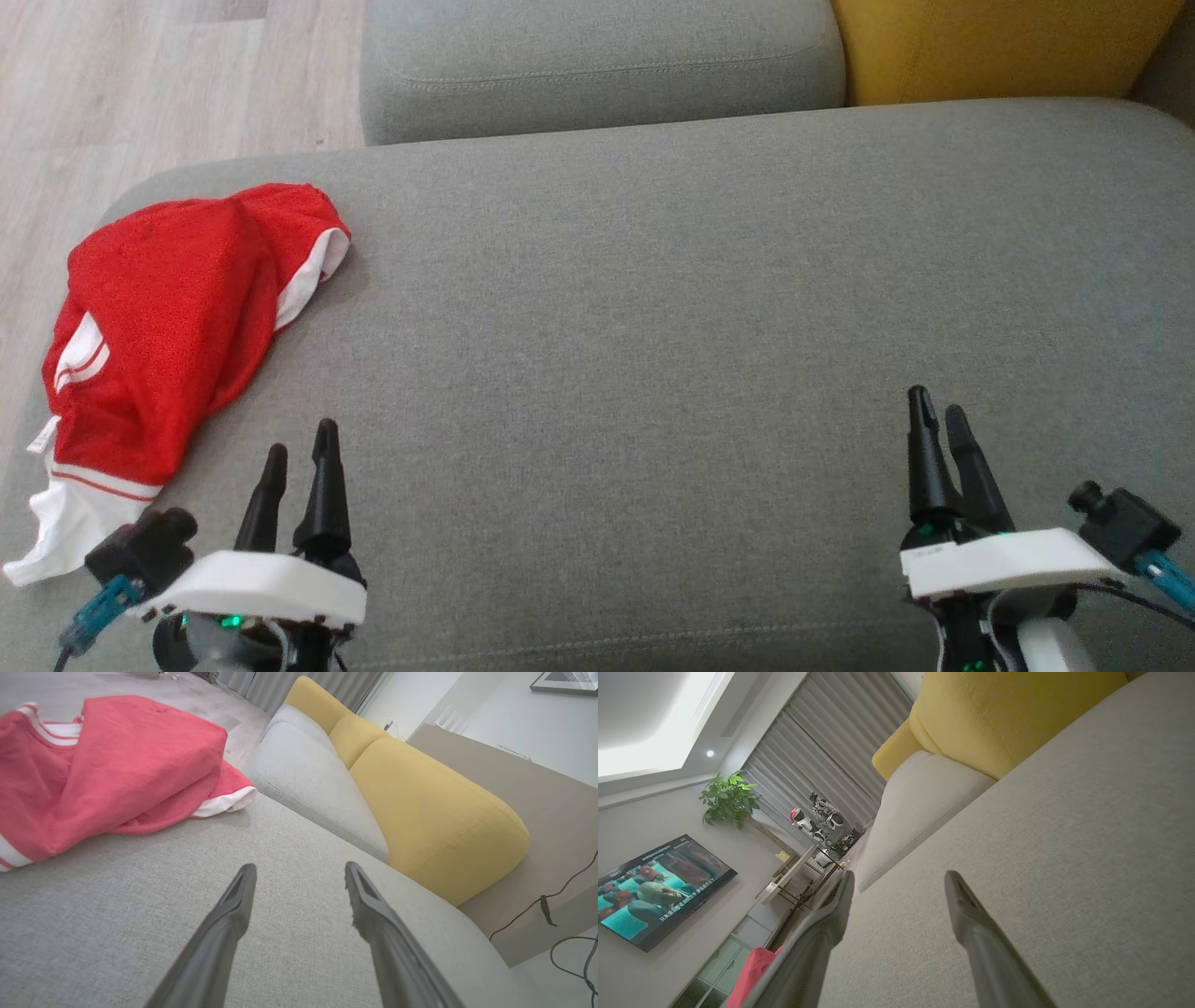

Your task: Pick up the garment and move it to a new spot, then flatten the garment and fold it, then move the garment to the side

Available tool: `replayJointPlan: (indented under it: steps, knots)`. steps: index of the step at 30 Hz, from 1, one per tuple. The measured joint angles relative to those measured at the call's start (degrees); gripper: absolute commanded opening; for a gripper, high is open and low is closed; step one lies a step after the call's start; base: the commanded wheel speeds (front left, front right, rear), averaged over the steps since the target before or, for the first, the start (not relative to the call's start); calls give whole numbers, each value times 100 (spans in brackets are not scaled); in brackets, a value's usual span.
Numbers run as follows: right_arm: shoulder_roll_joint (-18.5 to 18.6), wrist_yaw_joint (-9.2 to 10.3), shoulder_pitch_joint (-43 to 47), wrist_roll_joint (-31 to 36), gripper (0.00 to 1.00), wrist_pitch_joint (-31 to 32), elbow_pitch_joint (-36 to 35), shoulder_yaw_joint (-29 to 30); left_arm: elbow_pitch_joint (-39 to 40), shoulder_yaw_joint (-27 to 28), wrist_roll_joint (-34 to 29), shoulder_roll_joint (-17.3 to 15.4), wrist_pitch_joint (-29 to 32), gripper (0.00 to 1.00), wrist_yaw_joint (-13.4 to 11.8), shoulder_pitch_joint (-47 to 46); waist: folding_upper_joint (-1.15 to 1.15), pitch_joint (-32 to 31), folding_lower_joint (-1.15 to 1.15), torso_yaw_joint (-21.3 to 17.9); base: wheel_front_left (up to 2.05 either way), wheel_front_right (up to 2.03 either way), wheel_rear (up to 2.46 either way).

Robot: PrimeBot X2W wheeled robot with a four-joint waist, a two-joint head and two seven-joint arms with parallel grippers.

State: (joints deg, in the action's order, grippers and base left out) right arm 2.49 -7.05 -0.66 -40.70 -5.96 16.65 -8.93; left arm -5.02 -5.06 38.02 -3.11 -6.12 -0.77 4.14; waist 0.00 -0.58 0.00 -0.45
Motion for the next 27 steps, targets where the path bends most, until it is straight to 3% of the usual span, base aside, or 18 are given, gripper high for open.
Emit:
replayJointPlan:
  steps: [27]
  knots:
    - [7,-1,-58,1994,100,-464,-68,-523,497,-506,-2075,-255,-459,100,-590,161,0,-139,0,-51,0,0,0]
